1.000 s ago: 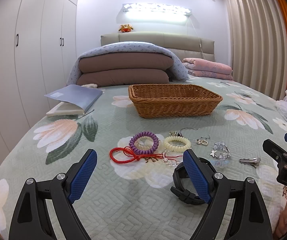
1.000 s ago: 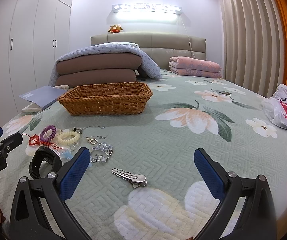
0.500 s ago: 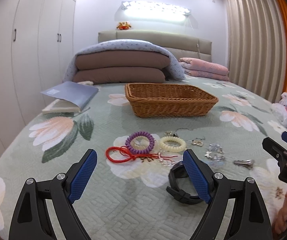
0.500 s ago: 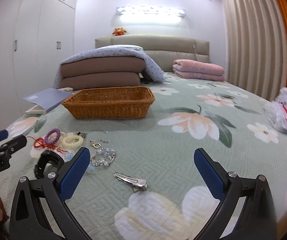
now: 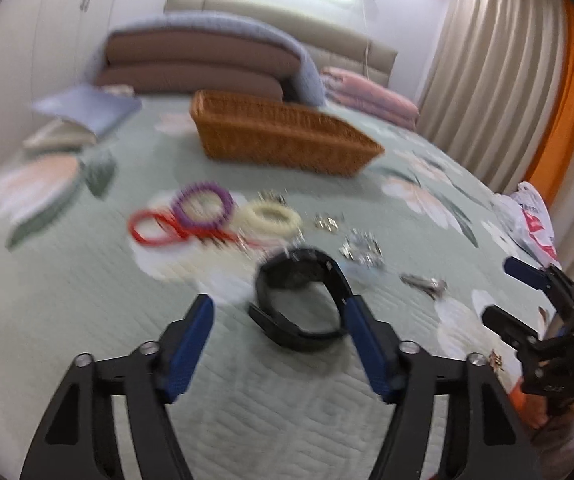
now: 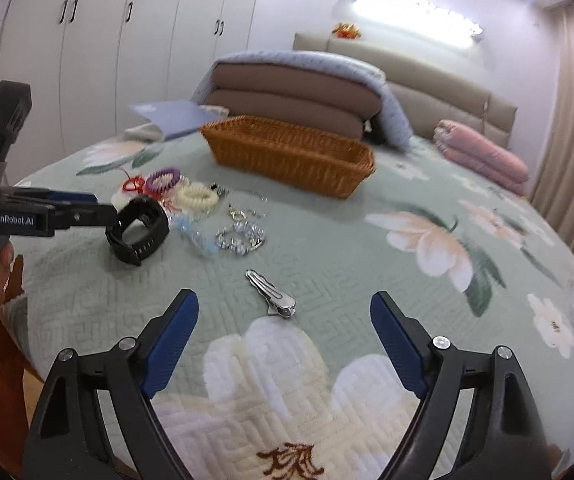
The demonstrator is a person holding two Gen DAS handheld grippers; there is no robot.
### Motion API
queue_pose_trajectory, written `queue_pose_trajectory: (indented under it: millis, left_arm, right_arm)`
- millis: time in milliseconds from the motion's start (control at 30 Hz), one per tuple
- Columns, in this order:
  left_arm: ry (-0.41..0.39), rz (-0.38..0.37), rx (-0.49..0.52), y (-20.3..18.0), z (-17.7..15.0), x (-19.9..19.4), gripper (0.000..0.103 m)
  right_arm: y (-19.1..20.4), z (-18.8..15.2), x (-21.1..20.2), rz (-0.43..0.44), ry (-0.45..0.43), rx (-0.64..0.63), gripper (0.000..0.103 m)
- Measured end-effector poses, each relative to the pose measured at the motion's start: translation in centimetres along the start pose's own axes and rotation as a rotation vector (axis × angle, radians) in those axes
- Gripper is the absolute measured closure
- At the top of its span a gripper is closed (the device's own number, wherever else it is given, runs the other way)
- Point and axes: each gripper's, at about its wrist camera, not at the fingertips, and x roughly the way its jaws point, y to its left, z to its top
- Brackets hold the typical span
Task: Organize jewelry
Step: 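Grasp the black watch with the left tool while the right tool grasps the silver hair clip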
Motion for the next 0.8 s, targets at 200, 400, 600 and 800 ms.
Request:
queue_pose_trajectory:
  millis: [200,400,600,800]
  left_arm:
    - [0.021,-0.01,-0.101,0.1,-1.0,1.2,0.039]
    - [0.007,0.013,-0.163,0.5,-1.1,1.3,0.039]
    - [0.024,-0.044,-0.25,1.4,-0.5,1.8,0.047]
    - [0.064,-0.019,-0.332,2.3,0.3,3.1,0.077]
  right_arm:
    - [-0.3,1.1,3.9,0.082,0.084,-0.052,0.042]
    - [-0.9,0.9,6.9,0.126,0.138,-0.069,0.043]
    - [-0.7,0.6,7.9,0.175,0.178,-0.071,0.057]
    - [-0.2,0.8,8.1,0.161,0.183,-0.066,0.076]
